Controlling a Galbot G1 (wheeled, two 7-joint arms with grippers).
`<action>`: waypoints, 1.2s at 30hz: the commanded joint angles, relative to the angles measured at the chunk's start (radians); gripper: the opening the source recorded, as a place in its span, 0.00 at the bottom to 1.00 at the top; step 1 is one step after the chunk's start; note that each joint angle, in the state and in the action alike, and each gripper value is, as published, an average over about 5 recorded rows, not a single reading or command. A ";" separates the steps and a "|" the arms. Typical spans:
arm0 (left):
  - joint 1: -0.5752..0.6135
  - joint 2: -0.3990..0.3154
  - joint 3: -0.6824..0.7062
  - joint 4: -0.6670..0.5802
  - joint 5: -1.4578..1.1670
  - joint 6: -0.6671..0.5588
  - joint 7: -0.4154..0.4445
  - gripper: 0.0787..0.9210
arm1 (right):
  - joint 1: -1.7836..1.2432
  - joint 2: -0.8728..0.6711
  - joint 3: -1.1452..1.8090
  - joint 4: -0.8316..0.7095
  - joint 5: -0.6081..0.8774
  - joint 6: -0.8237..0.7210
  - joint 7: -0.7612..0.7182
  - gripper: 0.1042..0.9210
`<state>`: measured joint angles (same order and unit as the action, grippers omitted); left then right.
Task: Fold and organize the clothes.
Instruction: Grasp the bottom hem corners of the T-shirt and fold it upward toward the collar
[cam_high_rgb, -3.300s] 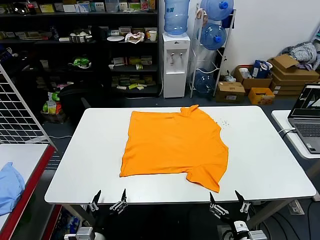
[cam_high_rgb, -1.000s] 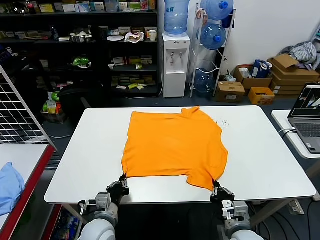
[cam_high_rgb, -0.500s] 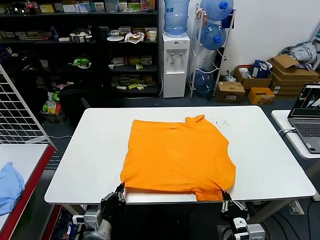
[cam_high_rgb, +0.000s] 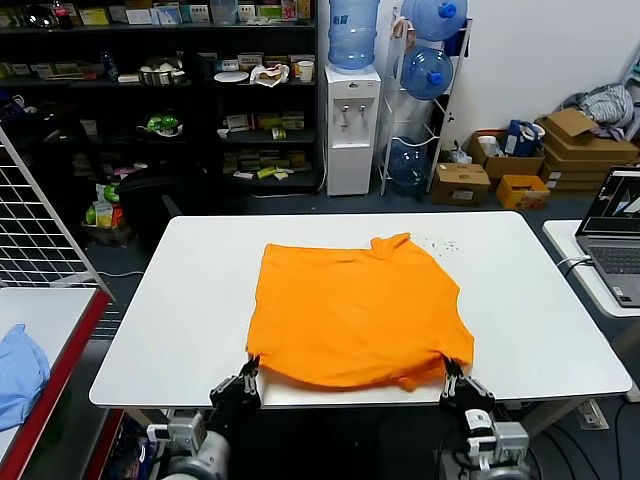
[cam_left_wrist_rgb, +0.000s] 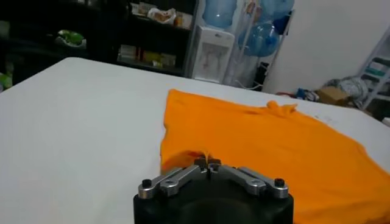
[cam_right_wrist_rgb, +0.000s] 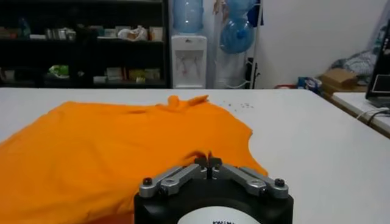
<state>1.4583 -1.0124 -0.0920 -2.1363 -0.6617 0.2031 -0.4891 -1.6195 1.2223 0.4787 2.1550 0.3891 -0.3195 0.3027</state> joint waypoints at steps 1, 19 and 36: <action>-0.306 -0.010 0.060 0.219 -0.068 -0.002 -0.011 0.02 | 0.244 -0.067 -0.013 -0.104 0.155 -0.043 0.074 0.02; -0.409 -0.034 0.109 0.317 -0.068 0.076 -0.071 0.02 | 0.376 -0.043 -0.088 -0.245 0.165 -0.066 0.060 0.02; -0.404 -0.044 0.113 0.309 -0.045 0.079 -0.068 0.04 | 0.385 -0.005 -0.109 -0.281 0.103 -0.025 -0.020 0.21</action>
<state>1.0511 -1.0599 0.0248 -1.8212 -0.7081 0.2748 -0.5588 -1.2524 1.2109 0.3776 1.8921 0.5015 -0.3552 0.3125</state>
